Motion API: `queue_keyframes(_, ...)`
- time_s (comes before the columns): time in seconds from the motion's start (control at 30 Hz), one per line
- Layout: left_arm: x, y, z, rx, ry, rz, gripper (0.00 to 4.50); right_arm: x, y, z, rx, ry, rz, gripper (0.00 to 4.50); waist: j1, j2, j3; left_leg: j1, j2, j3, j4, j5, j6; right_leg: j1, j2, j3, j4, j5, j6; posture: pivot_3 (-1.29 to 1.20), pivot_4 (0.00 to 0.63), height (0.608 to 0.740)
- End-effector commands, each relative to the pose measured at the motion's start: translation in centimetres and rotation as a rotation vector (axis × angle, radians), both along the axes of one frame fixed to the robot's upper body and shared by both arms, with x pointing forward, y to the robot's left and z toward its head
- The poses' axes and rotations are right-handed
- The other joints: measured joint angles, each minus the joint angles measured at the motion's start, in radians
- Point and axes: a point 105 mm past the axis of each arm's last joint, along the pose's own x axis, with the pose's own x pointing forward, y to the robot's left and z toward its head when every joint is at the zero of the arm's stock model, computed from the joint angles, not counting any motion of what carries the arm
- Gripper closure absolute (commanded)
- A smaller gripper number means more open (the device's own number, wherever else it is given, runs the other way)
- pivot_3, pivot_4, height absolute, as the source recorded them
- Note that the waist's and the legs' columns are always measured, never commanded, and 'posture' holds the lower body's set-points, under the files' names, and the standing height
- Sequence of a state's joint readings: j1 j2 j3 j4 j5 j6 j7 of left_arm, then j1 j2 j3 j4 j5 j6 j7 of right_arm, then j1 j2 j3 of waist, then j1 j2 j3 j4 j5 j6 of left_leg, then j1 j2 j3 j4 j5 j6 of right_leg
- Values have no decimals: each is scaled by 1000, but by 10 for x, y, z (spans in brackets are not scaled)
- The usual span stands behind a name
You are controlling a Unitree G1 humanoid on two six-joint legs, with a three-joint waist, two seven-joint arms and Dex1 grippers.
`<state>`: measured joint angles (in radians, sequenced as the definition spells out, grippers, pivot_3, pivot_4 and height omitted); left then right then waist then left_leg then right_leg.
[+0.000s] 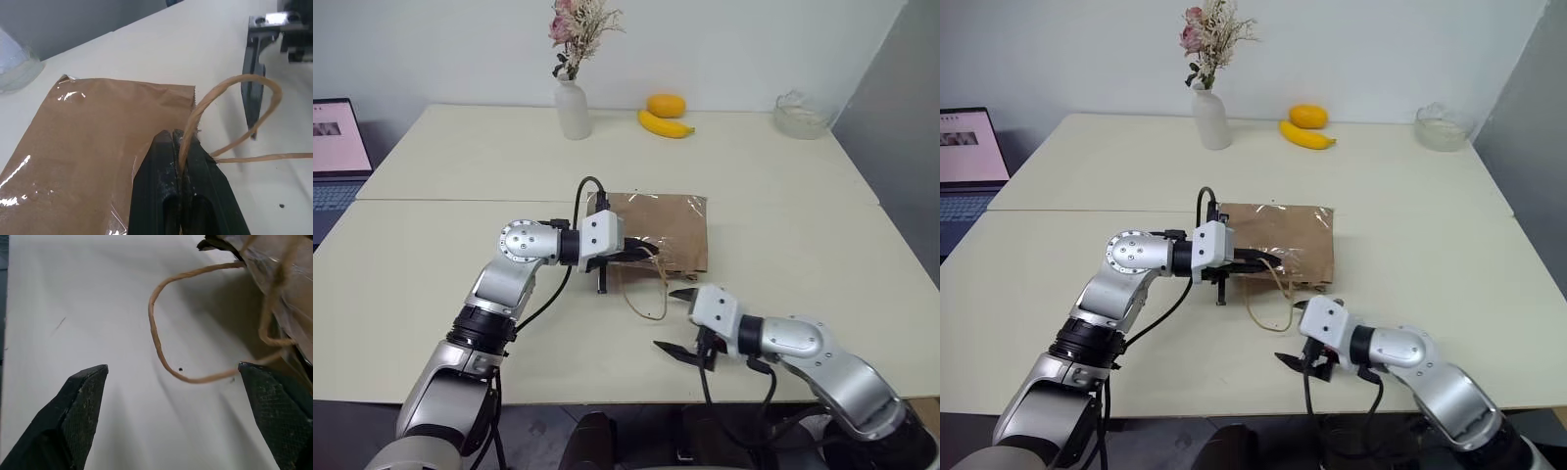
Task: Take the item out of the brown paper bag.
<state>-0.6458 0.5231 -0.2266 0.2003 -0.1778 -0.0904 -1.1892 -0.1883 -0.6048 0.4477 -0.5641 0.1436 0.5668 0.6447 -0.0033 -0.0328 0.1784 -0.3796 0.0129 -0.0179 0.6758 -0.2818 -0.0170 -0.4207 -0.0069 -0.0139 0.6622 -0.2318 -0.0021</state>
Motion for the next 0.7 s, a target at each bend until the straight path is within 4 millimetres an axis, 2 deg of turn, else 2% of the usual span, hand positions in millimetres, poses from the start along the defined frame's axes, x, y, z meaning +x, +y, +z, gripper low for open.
queue_keyframes(0.03,5,-2,17,-30,-49,10,4490,10,11,4,1,-75,7,0,0,0,0,0,0,0,0,0,0,0,0,0,0,0,0,0,150,740)
queue_keyframes(0.07,6,-2,18,-32,-50,13,4490,15,13,4,-3,-89,-3,0,0,0,0,0,0,0,0,0,0,0,0,0,0,0,0,0,150,740)
queue_keyframes(0.17,8,-2,20,-44,-47,25,4500,26,14,4,-22,-125,-27,605,0,0,0,0,0,0,1,0,0,0,0,0,1,0,0,0,150,740)
queue_keyframes(0.5,20,-2,28,-80,-1,116,4500,41,4,-2,-96,-201,-104,4304,0,0,0,0,0,0,1,0,0,0,0,0,1,0,0,0,150,740)
queue_keyframes(0.53,23,-2,31,-91,5,133,4500,43,3,-2,-105,-214,-114,4478,0,0,0,0,0,0,1,0,0,0,0,0,1,0,0,0,150,740)
queue_keyframes(0.7,36,-4,49,-158,39,208,4500,43,-1,-7,-166,-259,-114,4478,0,0,0,0,0,0,1,0,0,0,0,0,1,0,0,0,150,740)
